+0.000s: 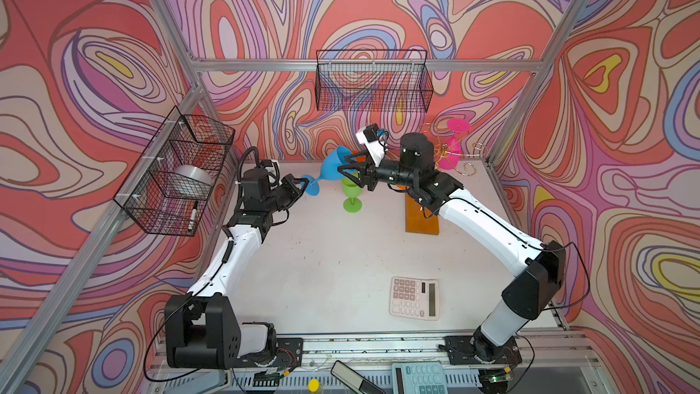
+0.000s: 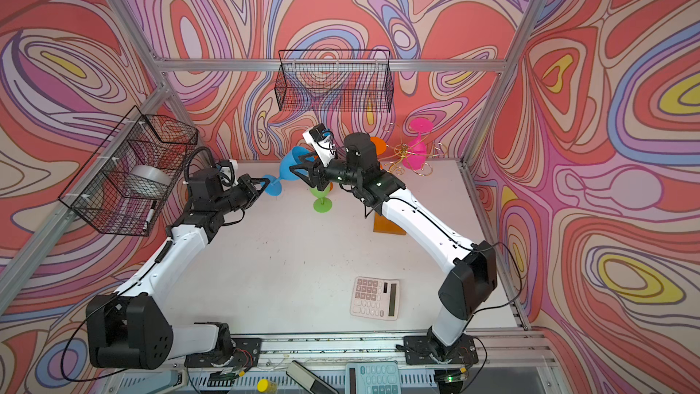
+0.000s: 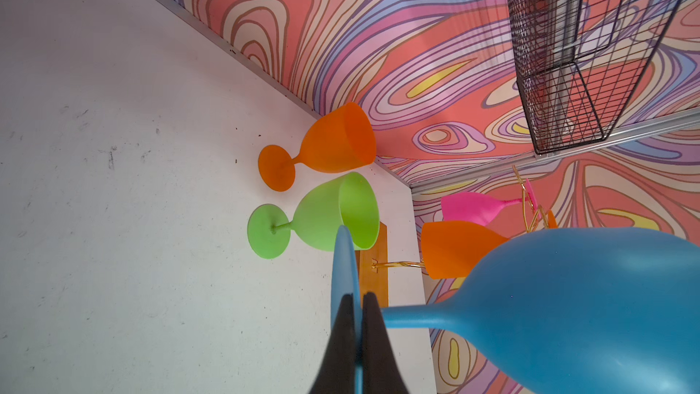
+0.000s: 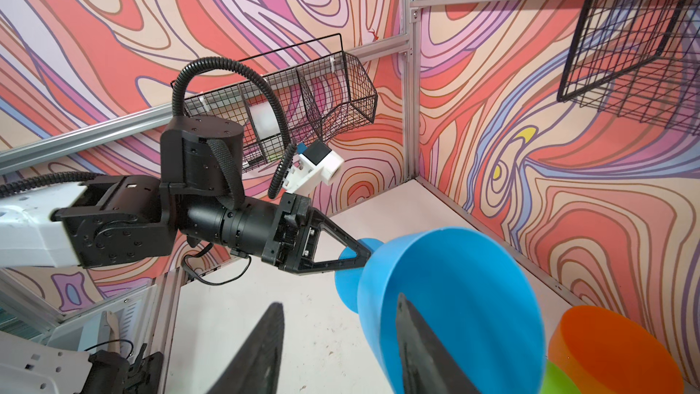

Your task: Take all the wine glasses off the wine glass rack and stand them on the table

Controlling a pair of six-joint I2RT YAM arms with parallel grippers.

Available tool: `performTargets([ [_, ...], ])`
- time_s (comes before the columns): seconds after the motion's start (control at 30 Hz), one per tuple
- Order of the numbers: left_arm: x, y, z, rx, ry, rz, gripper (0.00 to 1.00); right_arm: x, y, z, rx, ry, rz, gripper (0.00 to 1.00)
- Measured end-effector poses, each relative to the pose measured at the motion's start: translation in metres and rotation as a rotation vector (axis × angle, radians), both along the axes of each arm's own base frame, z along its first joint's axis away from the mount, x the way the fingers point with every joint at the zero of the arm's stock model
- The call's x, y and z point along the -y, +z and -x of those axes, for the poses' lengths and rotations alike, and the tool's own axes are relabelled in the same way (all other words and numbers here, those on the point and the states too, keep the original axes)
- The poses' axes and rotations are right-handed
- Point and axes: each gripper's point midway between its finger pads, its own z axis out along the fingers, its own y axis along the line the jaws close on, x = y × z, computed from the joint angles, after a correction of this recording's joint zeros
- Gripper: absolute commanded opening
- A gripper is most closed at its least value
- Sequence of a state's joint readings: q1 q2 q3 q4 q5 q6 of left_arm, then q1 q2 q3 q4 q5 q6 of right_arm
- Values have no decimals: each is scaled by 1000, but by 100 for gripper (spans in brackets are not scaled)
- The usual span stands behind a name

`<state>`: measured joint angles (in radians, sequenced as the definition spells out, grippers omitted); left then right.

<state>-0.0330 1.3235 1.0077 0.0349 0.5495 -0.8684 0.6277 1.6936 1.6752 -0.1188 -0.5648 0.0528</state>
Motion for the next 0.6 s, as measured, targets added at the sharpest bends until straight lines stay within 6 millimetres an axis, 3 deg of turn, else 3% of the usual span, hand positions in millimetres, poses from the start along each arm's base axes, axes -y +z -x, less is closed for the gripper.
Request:
performTargets([
  [0.33,2,5,0,20,-14,7,0,-9,-24,-12,-35,4,32,37],
  [0.6,5,9,-1,33,-23,27,0,-11,-14,-10,-24,22,5,28],
])
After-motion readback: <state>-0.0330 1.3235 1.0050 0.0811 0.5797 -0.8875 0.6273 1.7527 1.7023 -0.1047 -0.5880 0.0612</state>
